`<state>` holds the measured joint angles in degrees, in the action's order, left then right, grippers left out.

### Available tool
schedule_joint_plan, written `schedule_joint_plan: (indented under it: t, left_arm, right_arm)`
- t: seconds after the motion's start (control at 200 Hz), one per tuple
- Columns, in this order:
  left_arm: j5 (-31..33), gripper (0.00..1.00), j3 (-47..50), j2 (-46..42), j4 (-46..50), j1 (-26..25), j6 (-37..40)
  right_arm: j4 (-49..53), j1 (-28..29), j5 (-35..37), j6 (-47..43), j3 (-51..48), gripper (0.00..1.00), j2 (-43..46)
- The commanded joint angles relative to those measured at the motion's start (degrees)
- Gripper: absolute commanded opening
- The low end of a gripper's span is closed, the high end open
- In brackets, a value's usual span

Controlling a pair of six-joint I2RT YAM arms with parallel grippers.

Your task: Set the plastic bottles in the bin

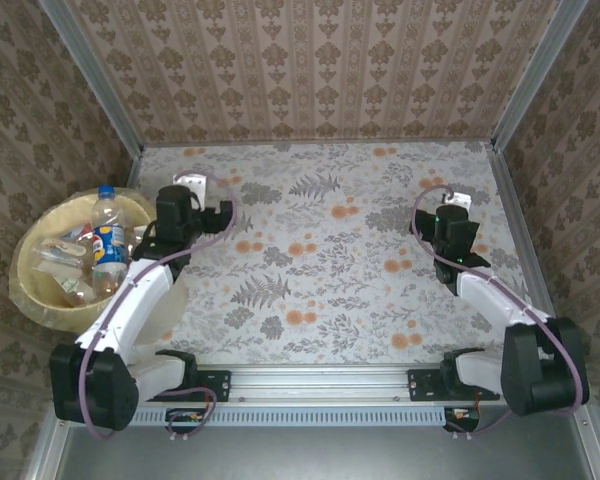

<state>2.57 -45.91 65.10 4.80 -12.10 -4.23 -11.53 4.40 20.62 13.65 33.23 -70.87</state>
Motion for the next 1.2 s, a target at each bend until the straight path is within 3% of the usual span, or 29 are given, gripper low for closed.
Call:
schedule_joint_plan:
  t: [0.0, 0.175, 0.34, 0.485, 0.64, 0.73, 0.785, 0.965, 1.03, 1.195]
  left_arm:
    - [0.8, 1.0, 4.7, -0.7, -8.3, 3.1, 2.0]
    - [3.7, 1.0, 12.8, -0.3, -15.9, 7.3, 1.9]
    - [2.7, 1.0, 19.3, 1.6, -26.9, 8.5, 6.5]
    - [-0.3, 1.0, 21.0, 4.8, -32.3, 10.4, 6.4]
    - [-2.5, 1.0, 21.4, 10.5, -40.3, 11.1, 6.2]
    - [-2.6, 1.0, 21.3, 13.5, -43.4, 11.4, 6.8]
    - [-2.7, 1.0, 22.6, 15.0, -46.7, 11.6, 6.7]
    - [-0.1, 1.0, 26.9, 23.4, -63.6, 12.0, 5.9]
    - [0.5, 1.0, 24.3, 21.8, -55.0, 12.1, 4.7]
    - [0.7, 1.0, 24.2, 23.0, -56.7, 12.0, 5.1]
  right_arm:
    - [-4.7, -1.6, 0.4, -1.7, -0.2, 1.0, -3.5]
    - [-5.1, -5.1, -8.7, -3.1, 1.8, 1.0, -11.6]
    - [-21.2, -5.3, -14.9, -8.5, -1.8, 1.0, -14.0]
    - [-23.8, -5.4, -22.5, -11.3, -2.4, 1.0, -15.9]
    - [-32.3, -5.8, -23.9, -11.5, -7.6, 1.0, -15.1]
    - [-43.8, -5.7, -23.1, -10.9, -11.9, 1.0, -18.2]
    - [-39.2, -5.7, -19.3, -9.7, -11.1, 1.0, -16.4]
    - [-40.0, -4.5, -16.7, -10.2, -11.3, 1.0, -16.8]
    - [-40.4, -4.5, -16.6, -10.2, -11.3, 1.0, -16.9]
    - [-40.2, -4.5, -16.8, -10.2, -11.3, 1.0, -16.8]
